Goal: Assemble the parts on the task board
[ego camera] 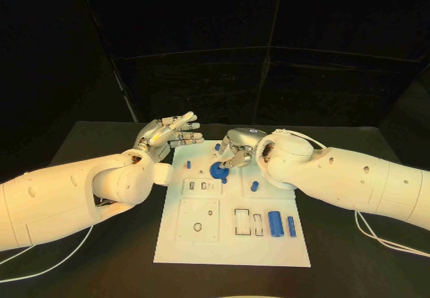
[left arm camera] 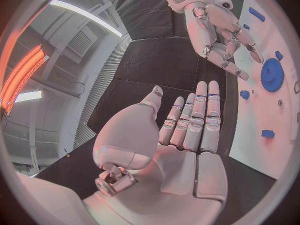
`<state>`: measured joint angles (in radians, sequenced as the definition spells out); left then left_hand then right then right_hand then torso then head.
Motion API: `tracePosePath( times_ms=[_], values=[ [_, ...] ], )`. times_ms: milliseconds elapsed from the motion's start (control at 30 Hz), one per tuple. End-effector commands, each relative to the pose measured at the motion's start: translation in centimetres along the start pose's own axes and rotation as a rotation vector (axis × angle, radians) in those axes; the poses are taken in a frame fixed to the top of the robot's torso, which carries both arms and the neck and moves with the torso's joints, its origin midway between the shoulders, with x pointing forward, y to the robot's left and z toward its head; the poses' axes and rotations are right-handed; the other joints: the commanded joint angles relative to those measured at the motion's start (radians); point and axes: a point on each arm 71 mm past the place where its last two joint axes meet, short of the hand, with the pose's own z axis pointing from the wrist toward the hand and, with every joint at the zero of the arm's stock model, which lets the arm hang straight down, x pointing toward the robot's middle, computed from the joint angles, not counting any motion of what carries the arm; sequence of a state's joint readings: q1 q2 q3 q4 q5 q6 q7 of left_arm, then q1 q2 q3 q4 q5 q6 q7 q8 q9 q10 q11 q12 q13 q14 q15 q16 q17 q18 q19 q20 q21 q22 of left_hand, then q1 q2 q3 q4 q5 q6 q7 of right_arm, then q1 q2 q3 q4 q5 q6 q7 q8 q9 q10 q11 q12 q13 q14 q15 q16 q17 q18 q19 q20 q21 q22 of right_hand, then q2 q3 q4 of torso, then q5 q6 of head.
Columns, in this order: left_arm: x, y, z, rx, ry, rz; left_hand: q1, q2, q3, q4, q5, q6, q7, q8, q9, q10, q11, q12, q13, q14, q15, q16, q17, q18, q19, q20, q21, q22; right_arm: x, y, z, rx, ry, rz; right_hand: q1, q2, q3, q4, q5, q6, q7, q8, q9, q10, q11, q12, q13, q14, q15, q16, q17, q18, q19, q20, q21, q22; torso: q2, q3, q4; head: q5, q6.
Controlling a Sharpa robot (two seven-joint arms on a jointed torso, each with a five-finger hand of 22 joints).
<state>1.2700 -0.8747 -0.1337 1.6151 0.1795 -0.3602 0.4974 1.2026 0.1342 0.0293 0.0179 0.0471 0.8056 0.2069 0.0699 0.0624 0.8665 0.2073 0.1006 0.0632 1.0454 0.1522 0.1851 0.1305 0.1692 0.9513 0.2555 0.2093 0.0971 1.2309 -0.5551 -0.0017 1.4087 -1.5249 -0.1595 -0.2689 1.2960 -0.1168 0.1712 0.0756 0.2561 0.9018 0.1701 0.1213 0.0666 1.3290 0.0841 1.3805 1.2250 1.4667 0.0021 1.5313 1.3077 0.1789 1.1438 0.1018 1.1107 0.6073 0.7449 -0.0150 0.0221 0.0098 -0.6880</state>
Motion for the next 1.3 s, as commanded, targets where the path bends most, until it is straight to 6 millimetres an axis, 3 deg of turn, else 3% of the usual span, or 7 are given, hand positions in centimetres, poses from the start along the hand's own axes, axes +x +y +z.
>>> tracePosePath(
  times_ms=[33, 800, 1067, 1300],
  values=[
    [0.2, -0.1, 0.0, 0.009, 0.017, -0.004, 0.006, 0.001, 0.000, -0.006, 0.006, -0.005, 0.050, -0.005, -0.001, -0.008, 0.002, -0.006, -0.001, 0.007, -0.001, -0.006, -0.001, 0.012, 0.009, 0.000, -0.005, -0.001, 0.3, 0.1, 0.1, 0.014, 0.051, -0.013, -0.012, 0.000, -0.010, 0.000, 0.006, -0.009, 0.002, -0.005, 0.001, -0.005, 0.002, -0.004, 0.000, 0.079, 0.006, 0.005, 0.139, -0.015, 0.000, 0.009, 0.005, -0.002, 0.000, -0.0013, 0.0026, -0.003, 0.001],
    [0.2, -0.1, 0.1, 0.008, 0.016, -0.004, 0.006, 0.001, 0.000, -0.006, 0.006, -0.005, 0.050, -0.005, -0.001, -0.008, 0.002, -0.006, -0.001, 0.007, -0.001, -0.006, -0.001, 0.012, 0.009, 0.000, -0.005, -0.001, 1.3, 0.8, 0.6, 0.029, 0.106, -0.082, 0.000, -0.008, -0.058, 0.001, -0.011, -0.037, 0.011, -0.023, 0.002, -0.011, 0.009, -0.005, -0.001, 0.078, 0.012, 0.005, 0.139, -0.015, -0.001, 0.015, 0.006, -0.001, 0.001, -0.0012, 0.0023, 0.003, -0.004],
    [0.2, -0.1, 0.1, 0.008, 0.017, -0.004, 0.006, 0.001, 0.000, -0.006, 0.006, -0.005, 0.050, -0.005, -0.001, -0.008, 0.002, -0.006, -0.001, 0.007, -0.001, -0.006, -0.001, 0.012, 0.009, 0.000, -0.005, -0.001, 1.6, 0.9, 0.8, 0.031, 0.114, -0.096, 0.018, 0.001, -0.060, -0.006, -0.012, -0.034, 0.010, -0.022, 0.003, -0.012, 0.009, -0.005, 0.000, 0.078, 0.013, 0.005, 0.138, -0.015, -0.001, 0.016, 0.007, -0.001, 0.001, -0.0007, 0.0026, 0.003, -0.006],
    [0.2, -0.1, 0.1, 0.008, 0.017, -0.004, 0.006, 0.001, 0.000, -0.006, 0.006, -0.005, 0.050, -0.005, -0.001, -0.008, 0.002, -0.006, -0.001, 0.007, -0.001, -0.006, -0.001, 0.012, 0.009, 0.000, -0.005, -0.001, 1.8, 1.0, 1.0, 0.031, 0.121, -0.108, 0.055, 0.023, -0.051, -0.025, -0.031, -0.024, 0.008, -0.016, 0.006, -0.011, 0.007, -0.005, 0.003, 0.078, 0.011, 0.005, 0.139, -0.015, -0.002, 0.015, 0.008, -0.002, 0.001, -0.0008, 0.0029, 0.003, -0.008]
  ],
)
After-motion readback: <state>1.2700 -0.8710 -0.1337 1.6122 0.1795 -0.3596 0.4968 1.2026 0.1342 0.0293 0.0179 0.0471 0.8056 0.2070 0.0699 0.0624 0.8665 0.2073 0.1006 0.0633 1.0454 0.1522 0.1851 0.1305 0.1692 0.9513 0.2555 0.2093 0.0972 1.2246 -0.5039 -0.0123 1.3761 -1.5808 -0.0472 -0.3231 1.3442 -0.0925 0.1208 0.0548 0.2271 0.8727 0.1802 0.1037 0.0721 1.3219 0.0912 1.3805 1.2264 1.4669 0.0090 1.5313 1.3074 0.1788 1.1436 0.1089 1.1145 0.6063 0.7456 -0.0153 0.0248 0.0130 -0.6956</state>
